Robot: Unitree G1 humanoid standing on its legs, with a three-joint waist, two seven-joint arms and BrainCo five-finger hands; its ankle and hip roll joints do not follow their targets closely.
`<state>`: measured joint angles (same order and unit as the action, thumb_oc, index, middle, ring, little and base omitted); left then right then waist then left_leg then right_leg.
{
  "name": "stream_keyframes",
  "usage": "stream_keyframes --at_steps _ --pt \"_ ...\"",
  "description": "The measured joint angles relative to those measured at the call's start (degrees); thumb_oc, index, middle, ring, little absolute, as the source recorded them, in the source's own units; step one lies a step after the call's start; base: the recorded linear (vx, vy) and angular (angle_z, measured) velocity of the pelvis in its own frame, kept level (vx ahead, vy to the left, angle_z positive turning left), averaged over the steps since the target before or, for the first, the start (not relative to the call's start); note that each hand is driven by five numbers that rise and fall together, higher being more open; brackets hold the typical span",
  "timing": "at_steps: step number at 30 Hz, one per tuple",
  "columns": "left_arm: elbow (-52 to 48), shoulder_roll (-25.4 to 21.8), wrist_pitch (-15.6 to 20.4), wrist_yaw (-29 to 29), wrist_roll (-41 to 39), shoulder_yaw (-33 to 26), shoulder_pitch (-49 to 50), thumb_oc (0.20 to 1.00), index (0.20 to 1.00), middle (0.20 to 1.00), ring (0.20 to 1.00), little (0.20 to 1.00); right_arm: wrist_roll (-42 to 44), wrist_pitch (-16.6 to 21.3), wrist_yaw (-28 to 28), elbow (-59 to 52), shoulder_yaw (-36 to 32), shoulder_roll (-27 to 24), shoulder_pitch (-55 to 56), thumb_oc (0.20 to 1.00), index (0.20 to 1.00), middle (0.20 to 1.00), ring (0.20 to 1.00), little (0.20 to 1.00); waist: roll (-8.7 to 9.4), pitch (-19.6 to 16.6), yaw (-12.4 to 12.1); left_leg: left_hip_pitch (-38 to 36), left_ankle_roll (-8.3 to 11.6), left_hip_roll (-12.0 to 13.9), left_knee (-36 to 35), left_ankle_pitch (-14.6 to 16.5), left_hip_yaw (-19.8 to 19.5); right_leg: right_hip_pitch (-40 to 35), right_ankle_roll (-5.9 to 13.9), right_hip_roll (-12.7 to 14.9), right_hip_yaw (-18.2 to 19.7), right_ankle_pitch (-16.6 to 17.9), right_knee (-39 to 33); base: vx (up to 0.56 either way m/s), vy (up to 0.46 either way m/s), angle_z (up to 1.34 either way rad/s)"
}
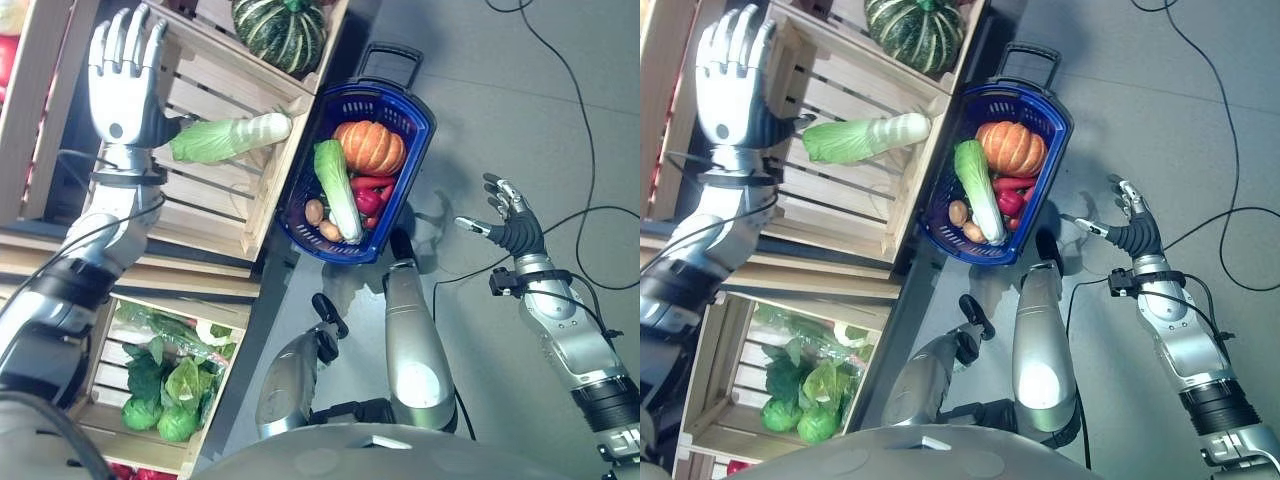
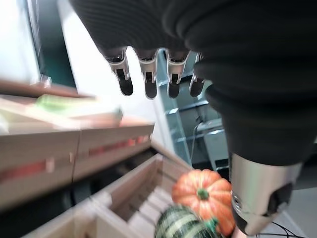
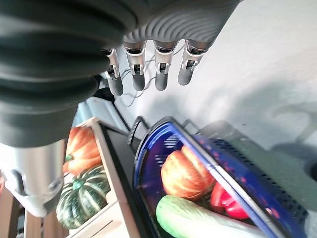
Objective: Pick up fruits and vegetables into the basket
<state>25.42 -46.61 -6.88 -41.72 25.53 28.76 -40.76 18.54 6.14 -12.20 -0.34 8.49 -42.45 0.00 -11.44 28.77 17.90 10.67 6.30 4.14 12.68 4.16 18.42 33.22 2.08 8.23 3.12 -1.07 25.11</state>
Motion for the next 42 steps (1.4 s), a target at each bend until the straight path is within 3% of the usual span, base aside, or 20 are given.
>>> stream_keyframes --at_steps 7,17,20,25,32,42 --pt "12.9 10.1 -0.6 5.2 -10.1 0.2 -3.9 1.0 1.0 1.0 1.0 1.0 -0.7 -0.6 -0.2 -0.3 1.5 1.0 -1.3 1.0 1.0 1.0 1.0 1.0 0.87 0.6 1.7 2.0 0.34 0.3 -0.1 0.2 1.3 3.0 -0.06 -1.0 1.2 0.4 0.3 0.0 0.026 -0.12" --pt "25.8 12.2 -1.9 8.9 -22.8 0.0 -7.5 1.0 1.0 1.0 1.0 1.0 -0.7 -0.7 -1.4 -0.7 1.5 1.0 -2.8 1.0 1.0 1.0 1.0 1.0 1.69 1.2 2.7 4.2 0.34 0.2 -0.2 0.2 2.4 5.7 -0.02 -1.1 1.9 0.4 0.6 -0.01 0.016 -0.02" --pt "27.9 12.2 -2.2 9.0 -23.9 -0.4 -8.5 1.0 1.0 1.0 1.0 1.0 -0.7 -0.4 -2.2 -1.0 1.5 0.9 -3.1 1.0 1.0 1.0 1.0 1.0 1.92 1.3 2.9 5.3 0.29 0.1 0.1 0.3 2.4 6.6 0.01 -1.0 1.9 0.4 0.8 -0.02 -0.001 0.03" --pt "32.3 12.1 -5.6 8.6 -23.9 -0.9 -10.2 1.0 1.0 1.0 1.0 1.0 -0.7 0.0 -3.7 -1.0 1.5 0.8 -3.5 1.0 1.0 1.0 1.0 1.0 1.96 1.4 3.0 8.0 0.4 0.5 1.1 0.3 2.5 9.1 -0.12 -1.0 2.1 0.5 1.3 0.0 0.0 0.0" --pt "34.4 9.5 -10.2 6.8 -16.8 1.0 -15.0 1.0 1.0 1.0 1.0 1.0 -0.6 0.6 -4.2 -1.1 2.1 0.7 -4.7 1.0 1.0 1.0 1.0 1.0 2.09 1.4 3.0 11.0 0.41 0.5 2.0 0.4 2.5 12.1 -0.21 -0.9 2.2 0.6 2.0 0.03 0.043 0.01" --pt "35.2 6.4 -14.6 4.8 0.6 12.5 -20.7 1.0 1.0 1.0 1.0 1.0 -0.7 6.4 -5.7 0.1 3.9 0.5 -5.0 1.0 1.0 1.0 1.0 1.0 2.08 1.4 3.4 13.4 0.05 -0.3 2.3 0.7 3.9 15.7 -0.15 -0.7 4.0 0.6 3.0 0.04 0.035 -0.05"
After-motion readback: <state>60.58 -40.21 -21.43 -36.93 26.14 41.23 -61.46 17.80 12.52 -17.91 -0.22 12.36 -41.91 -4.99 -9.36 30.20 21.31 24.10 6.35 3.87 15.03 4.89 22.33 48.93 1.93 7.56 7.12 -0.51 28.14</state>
